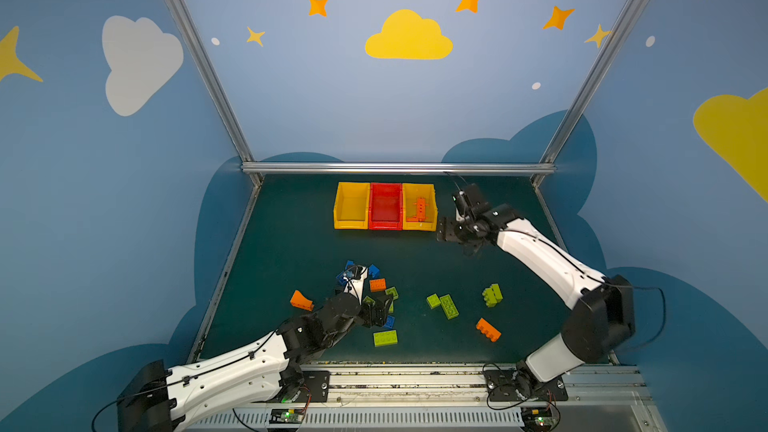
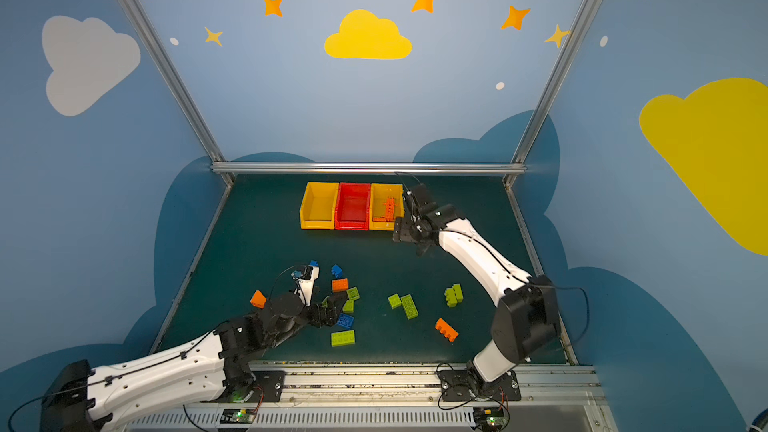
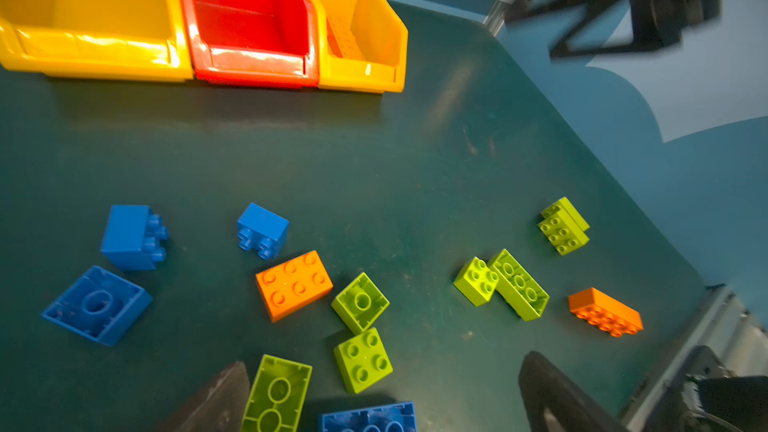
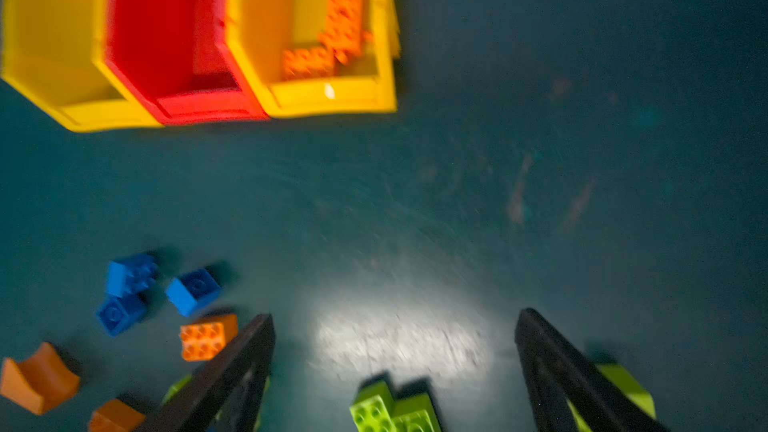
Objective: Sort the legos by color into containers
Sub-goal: 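Move the right gripper to the orange 2x3 brick near the robot and grasp it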
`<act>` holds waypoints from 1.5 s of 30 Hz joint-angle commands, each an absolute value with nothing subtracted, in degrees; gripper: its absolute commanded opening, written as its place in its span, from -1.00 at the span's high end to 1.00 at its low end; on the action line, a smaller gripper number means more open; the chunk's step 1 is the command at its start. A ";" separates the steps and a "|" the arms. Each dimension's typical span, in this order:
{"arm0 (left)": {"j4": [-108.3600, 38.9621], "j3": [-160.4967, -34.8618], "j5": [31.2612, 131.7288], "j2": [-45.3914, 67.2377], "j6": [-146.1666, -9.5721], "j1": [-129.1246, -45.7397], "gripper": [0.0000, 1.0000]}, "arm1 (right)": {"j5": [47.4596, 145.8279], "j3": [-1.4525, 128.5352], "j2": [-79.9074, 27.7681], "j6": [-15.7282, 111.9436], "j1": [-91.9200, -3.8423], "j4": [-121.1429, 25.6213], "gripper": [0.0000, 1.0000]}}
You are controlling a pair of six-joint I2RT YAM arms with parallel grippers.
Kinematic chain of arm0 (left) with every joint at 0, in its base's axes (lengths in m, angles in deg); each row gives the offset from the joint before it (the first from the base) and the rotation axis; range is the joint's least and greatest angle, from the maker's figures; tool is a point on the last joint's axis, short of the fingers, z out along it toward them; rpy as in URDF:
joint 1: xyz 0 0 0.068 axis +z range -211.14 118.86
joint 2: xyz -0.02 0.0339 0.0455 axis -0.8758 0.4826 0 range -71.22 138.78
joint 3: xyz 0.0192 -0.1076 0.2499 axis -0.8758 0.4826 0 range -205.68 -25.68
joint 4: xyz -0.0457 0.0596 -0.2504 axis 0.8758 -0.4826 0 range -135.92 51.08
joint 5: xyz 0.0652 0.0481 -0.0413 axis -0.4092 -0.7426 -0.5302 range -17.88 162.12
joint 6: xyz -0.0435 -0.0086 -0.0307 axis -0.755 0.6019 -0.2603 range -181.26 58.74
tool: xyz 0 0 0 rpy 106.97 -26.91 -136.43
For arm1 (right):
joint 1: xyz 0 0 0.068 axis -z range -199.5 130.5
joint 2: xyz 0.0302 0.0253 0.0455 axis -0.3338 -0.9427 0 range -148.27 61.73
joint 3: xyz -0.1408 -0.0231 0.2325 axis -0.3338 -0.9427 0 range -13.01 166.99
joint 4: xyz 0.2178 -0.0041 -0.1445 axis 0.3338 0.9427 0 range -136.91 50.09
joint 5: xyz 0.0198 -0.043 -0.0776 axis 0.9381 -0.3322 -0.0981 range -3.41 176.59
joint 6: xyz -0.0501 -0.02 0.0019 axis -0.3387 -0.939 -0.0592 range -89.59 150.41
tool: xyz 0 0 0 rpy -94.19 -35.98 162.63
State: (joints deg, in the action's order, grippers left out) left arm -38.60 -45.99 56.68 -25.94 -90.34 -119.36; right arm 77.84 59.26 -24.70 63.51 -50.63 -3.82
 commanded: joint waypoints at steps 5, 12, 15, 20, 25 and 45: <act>-35.99 -43.57 60.41 -26.92 -93.15 -119.77 -1.00 | 72.92 37.00 -7.54 79.19 -54.41 5.49 -0.78; -34.74 -42.48 60.96 -27.10 -94.12 -120.12 -1.00 | 73.09 22.76 4.77 89.97 -57.44 9.03 -0.78; -34.53 -41.93 60.96 -27.59 -94.48 -120.21 -1.00 | 73.93 19.42 8.13 91.04 -57.47 8.44 -0.78; -34.95 -41.22 60.48 -28.62 -94.48 -120.21 -1.00 | 78.46 15.22 9.65 89.72 -57.46 2.98 -0.78; -35.48 -40.66 59.73 -29.90 -94.65 -120.20 -1.00 | 83.64 14.20 7.60 88.08 -57.73 -2.27 -0.78; -38.96 -39.63 57.71 -34.26 -94.92 -120.25 -1.00 | 81.60 26.73 -0.46 80.45 -65.45 4.91 -0.67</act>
State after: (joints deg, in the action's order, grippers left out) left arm -37.49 -40.31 58.71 -33.48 -94.63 -120.08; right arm 85.18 22.91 -0.07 85.00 -65.10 -2.07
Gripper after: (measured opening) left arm 0.998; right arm 0.837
